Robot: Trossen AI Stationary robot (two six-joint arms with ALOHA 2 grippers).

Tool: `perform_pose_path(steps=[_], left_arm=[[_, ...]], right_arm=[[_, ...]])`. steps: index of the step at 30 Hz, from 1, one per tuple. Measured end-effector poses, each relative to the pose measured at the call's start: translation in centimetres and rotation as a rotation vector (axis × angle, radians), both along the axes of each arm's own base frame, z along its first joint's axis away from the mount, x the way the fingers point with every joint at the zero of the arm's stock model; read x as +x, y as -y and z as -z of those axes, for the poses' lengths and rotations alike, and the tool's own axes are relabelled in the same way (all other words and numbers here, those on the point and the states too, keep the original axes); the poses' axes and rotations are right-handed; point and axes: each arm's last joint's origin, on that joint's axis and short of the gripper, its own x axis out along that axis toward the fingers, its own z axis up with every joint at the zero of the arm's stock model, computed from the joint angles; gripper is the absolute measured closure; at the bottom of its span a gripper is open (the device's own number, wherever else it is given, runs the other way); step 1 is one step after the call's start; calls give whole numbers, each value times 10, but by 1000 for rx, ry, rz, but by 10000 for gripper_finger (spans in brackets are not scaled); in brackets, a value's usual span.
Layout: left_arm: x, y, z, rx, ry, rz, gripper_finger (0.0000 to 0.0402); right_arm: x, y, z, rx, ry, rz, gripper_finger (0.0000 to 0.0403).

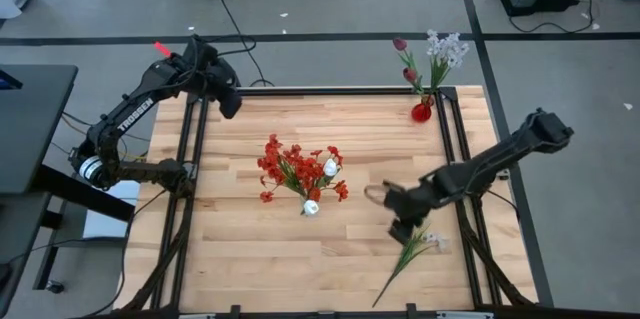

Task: Sort flowers into vase by color
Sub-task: Put the white flowers into the red vase

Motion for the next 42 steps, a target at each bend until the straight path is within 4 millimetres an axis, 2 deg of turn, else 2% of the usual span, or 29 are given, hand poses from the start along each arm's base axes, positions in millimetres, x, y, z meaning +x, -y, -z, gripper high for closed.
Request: perform_pose_path(steps=[4, 8, 12, 15, 20, 24, 29, 33, 36, 39, 40, 42], left_arm=[[-3, 4, 3, -52, -35, 1, 258], [-7, 10, 7, -126, -81, -4, 258], [-9, 13, 9, -174, -91, -37, 258], [-8, 14, 9, -207, -77, -87, 258], [-2, 17, 8, -223, -60, -97, 258], [6, 20, 7, -214, -43, -106, 258], [12, 24, 7, -214, -38, -117, 258], [17, 28, 7, -212, -51, -120, 258], [19, 31, 7, -216, -51, -111, 258], [21, 33, 7, -211, -57, -114, 258], [22, 33, 7, -210, -58, -112, 258], [23, 34, 7, -204, -62, -112, 258]], right_arm=[[5, -27, 0, -11, 19, -294, 273], [8, -50, -2, -142, 62, -607, 273], [7, -67, 10, -270, 67, -891, 267], [8, -76, 22, -328, 64, -991, 255], [10, -84, 36, -415, 61, -1048, 219], [9, -93, 48, -397, 53, -1112, 190], [9, -100, 64, -393, -8, -1129, 191], [12, -100, 65, -396, -65, -1006, 226], [15, -96, 60, -389, -86, -903, 285], [17, -92, 52, -360, -88, -819, 364], [17, -90, 48, -340, -87, -806, 381], [19, -88, 44, -304, -86, -753, 387]])
